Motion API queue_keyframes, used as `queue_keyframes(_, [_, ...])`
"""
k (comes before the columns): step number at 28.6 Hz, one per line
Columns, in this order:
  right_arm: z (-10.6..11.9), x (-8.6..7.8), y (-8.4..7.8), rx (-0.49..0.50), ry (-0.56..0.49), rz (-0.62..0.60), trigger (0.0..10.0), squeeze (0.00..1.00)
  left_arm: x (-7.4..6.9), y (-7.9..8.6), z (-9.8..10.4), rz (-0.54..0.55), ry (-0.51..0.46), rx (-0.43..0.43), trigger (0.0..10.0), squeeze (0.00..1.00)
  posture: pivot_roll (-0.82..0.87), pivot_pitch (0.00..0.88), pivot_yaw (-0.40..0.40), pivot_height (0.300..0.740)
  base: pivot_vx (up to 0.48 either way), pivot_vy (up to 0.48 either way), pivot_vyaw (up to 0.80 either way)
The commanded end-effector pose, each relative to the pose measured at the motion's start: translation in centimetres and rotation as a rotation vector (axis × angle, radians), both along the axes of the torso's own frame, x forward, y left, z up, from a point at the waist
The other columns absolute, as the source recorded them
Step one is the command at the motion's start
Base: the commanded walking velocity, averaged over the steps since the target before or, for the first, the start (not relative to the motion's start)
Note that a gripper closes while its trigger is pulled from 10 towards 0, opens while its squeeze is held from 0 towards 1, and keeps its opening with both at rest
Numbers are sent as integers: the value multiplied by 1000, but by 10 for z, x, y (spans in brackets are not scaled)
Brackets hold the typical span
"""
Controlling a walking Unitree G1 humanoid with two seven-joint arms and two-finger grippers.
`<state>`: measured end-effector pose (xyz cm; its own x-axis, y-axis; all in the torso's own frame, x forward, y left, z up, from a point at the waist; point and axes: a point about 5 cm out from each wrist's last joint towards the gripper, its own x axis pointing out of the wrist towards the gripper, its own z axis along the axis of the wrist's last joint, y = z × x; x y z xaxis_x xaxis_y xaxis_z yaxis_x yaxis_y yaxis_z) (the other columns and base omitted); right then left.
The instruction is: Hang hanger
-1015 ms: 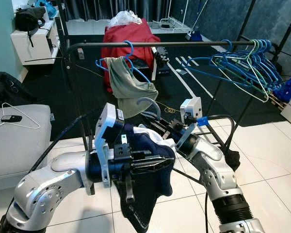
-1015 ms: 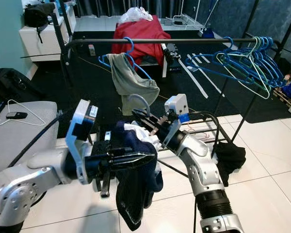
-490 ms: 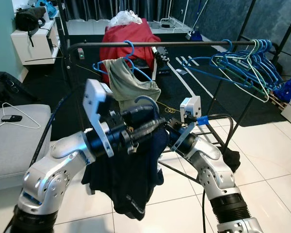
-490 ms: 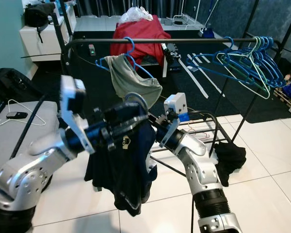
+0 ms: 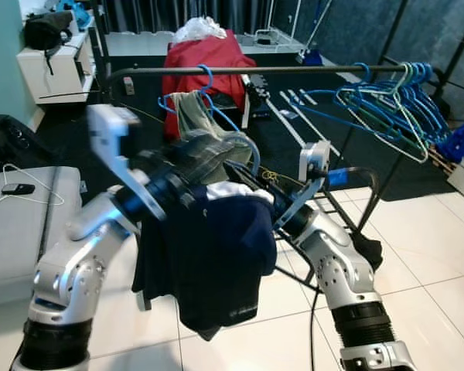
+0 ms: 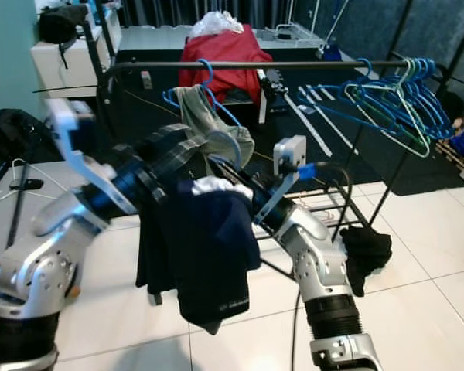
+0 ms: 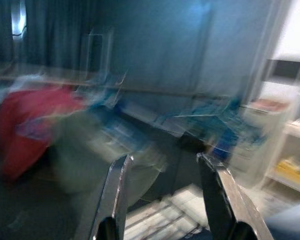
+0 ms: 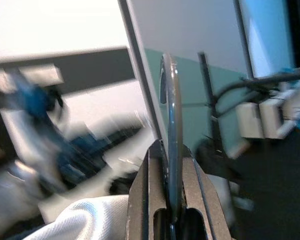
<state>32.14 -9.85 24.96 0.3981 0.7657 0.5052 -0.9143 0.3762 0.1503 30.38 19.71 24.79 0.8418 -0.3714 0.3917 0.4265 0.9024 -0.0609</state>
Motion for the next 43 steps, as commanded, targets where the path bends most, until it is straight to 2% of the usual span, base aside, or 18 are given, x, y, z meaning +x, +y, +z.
queue_keyframes(1, [8, -8, 2, 32, 7, 123, 0, 0, -6, 1, -11, -79, 41, 40, 10000, 0, -91, 99, -37, 740, 0, 0, 0])
queue_keyframes(6, [8, -10, 1, 31, 21, 159, 0, 0, -10, 1, -17, -116, 67, 61, 10000, 0, -91, 99, -37, 740, 0, 0, 0])
queue_keyframes(7, [-1, -15, -9, -55, 47, 224, 0, 0, -28, 9, -30, -226, 106, 221, 10000, 0, -89, 105, -40, 740, 0, 0, 0])
queue_keyframes(8, [-1, -15, -9, -55, 47, 224, 0, 0, -28, 9, -30, -226, 106, 221, 10000, 0, -89, 105, -40, 740, 0, 0, 0])
queue_keyframes(10, [-9, -18, -18, -128, 72, 256, 0, 0, -38, 20, -32, -267, 115, 336, 10000, 0, -89, 106, -41, 740, 0, 0, 0])
queue_keyframes(14, [-12, -19, -22, -151, 79, 261, 0, 0, -41, 24, -29, -265, 106, 363, 10000, 0, -88, 105, -41, 740, 0, 0, 0])
queue_keyframes(16, [-19, -23, -28, -234, 97, 288, 0, 0, -41, 31, -16, -240, 30, 389, 10000, 0, -86, 105, -42, 740, 0, 0, 0])
queue_keyframes(17, [-19, -23, -28, -234, 97, 288, 0, 0, -41, 31, -16, -240, 30, 389, 10000, 0, -86, 105, -42, 740, 0, 0, 0])
queue_keyframes(18, [-27, -24, -32, -332, 88, 269, 0, 0, -43, 33, -4, -252, -20, 389, 10000, 0, -86, 105, -42, 740, 0, 0, 0])
queue_keyframes(21, [-31, -25, -35, -401, 84, 259, 0, 0, -44, 34, 4, -267, -52, 389, 10000, 0, -86, 105, -42, 740, 0, 0, 0])
queue_keyframes(23, [-38, -21, -40, -526, 20, 189, 0, 0, -46, 33, 14, -290, -90, 406, 10000, 0, -84, 99, -39, 740, 0, 0, 0])
queue_keyframes(25, [-38, -21, -40, -526, 20, 189, 0, 0, -46, 33, 14, -290, -90, 406, 10000, 0, -84, 99, -39, 740, 0, 0, 0])
queue_keyframes(26, [-37, -19, -41, -571, -36, 153, 0, 0, -45, 31, 11, -308, -84, 431, 10000, 0, -85, 97, -37, 740, 0, 0, 0])
queue_keyframes(29, [-36, -18, -41, -589, -90, 122, 0, 0, -46, 26, 4, -354, -56, 417, 10000, 0, -88, 94, -35, 740, 0, 0, 0])
queue_keyframes(32, [-28, -21, -35, -541, -149, 99, 0, 0, -52, 9, -24, -539, 78, 307, 10000, 0, -91, 91, -33, 740, 0, 0, 0])
queue_keyframes(39, [-24, -26, -29, -477, -129, 149, 0, 0, -44, 5, -27, -518, 59, 199, 10000, 0, -88, 88, -35, 740, 0, 0, 0])
queue_keyframes(40, [-23, -29, -27, -452, -113, 188, 0, 0, -39, 6, -26, -505, 24, 144, 10000, 992, -89, 86, -35, 740, 0, 0, 0])
queue_keyframes(43, [-23, -36, -23, -408, -52, 289, 0, 0, -31, 7, -20, -487, -36, 44, 10000, 1000, -87, 87, -36, 740, 0, 0, 0])
